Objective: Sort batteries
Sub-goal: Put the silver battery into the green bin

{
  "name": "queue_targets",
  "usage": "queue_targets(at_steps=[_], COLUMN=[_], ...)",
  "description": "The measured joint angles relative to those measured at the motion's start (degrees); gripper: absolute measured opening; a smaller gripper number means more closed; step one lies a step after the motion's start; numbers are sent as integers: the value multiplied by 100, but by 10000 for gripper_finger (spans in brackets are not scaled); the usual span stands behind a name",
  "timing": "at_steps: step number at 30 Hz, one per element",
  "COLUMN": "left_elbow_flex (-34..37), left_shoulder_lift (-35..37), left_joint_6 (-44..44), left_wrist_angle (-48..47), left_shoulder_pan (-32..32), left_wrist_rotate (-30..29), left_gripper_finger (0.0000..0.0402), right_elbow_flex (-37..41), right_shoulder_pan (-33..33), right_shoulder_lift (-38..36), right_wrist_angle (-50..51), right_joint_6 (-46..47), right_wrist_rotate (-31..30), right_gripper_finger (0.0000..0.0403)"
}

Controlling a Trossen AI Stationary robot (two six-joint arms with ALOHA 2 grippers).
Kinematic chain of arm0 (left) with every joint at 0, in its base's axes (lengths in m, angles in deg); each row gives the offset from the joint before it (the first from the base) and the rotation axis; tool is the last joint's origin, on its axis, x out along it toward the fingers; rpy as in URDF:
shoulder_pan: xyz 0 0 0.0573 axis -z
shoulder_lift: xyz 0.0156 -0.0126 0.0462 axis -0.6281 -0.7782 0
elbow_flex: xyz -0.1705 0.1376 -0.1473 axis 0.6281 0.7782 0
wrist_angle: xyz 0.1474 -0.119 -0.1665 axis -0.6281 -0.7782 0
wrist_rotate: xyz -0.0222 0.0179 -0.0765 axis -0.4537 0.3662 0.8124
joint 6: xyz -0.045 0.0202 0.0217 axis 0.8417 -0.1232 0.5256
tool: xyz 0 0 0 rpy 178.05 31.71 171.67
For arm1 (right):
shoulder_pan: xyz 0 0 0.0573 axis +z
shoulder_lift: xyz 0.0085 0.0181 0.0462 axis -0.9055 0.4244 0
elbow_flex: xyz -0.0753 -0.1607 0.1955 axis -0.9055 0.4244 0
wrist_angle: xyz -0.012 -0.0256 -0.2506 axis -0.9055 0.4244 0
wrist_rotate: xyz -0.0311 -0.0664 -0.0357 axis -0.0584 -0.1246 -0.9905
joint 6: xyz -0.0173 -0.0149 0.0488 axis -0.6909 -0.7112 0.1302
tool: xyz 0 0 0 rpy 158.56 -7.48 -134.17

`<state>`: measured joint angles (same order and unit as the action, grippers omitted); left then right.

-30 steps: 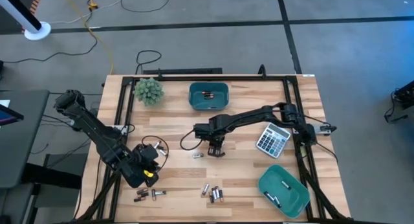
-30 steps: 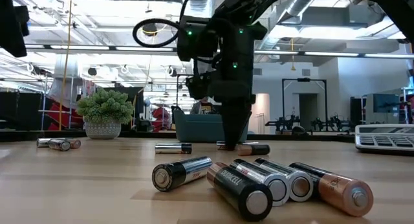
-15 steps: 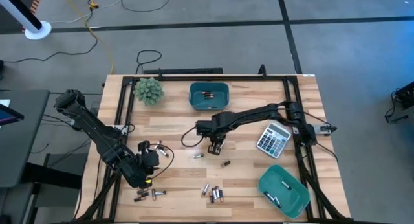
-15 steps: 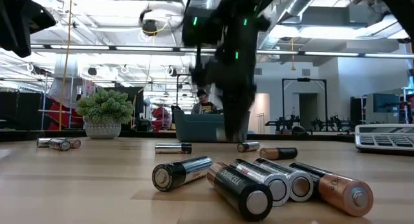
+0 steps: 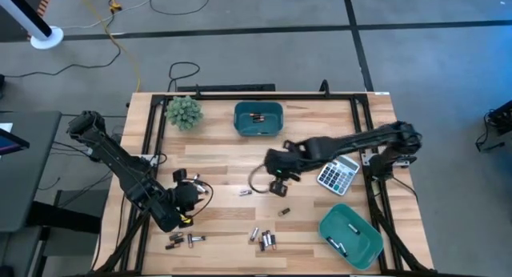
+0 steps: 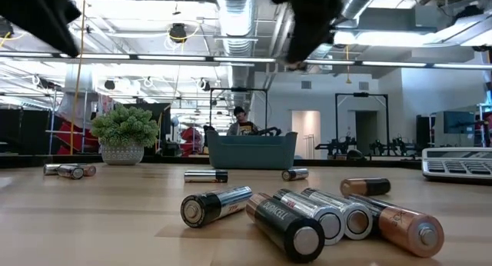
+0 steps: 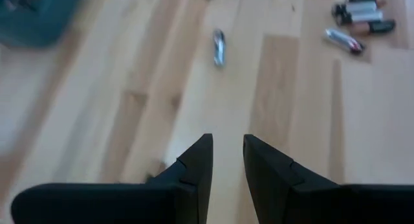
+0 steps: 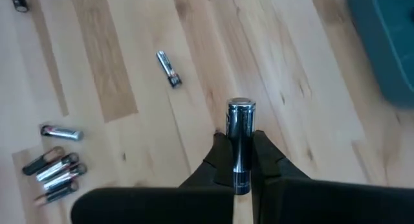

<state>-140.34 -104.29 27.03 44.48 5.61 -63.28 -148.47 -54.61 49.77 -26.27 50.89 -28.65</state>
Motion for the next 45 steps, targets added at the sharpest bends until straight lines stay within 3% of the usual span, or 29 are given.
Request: queue_targets(at_steps=[5,11,16,19,24,28,33,38,45], left_elbow_flex=[179,842,1340,1517,1683,1683,1683,1683,1683], left_shoulder_lift=[0,0,2,2,2,4,4,4,4], left_joint_6=[-780,-1991,-2724,-2985,-3314,-3389,-3370,-3315,-3131], left_wrist_angle=[665,2713,4115,4656,5208,5240,5244,5245,5239], left_shoulder_pan=[-159,-465,-920,-1222,-1658,-1939,-2127,-2182,-2182], left_wrist_rotate=[-158,79,989,1575,2053,2459,2807,2840,2838], left_gripper_finger=[83,83,83,83,83,83,83,83,83], right_elbow_flex=[722,1272,1312,1310,1700,2187,2676,3022,3043], right_shoulder_pan=[742,1909,3039,3730,4537,4773,4703,4522,4394], right_shoulder_lift=[-836,-1416,-1434,-1389,-1282,-1052,-719,-388,-21], right_wrist_angle=[134,839,1794,1909,1624,985,99,-599,-705], right_joint_6=[1308,3567,5589,6640,8234,8759,8820,8508,8365], right_wrist_rotate=[-404,-582,-541,-512,-406,80,158,377,763], right_gripper_finger=[12,12,12,12,13,13,13,13,24])
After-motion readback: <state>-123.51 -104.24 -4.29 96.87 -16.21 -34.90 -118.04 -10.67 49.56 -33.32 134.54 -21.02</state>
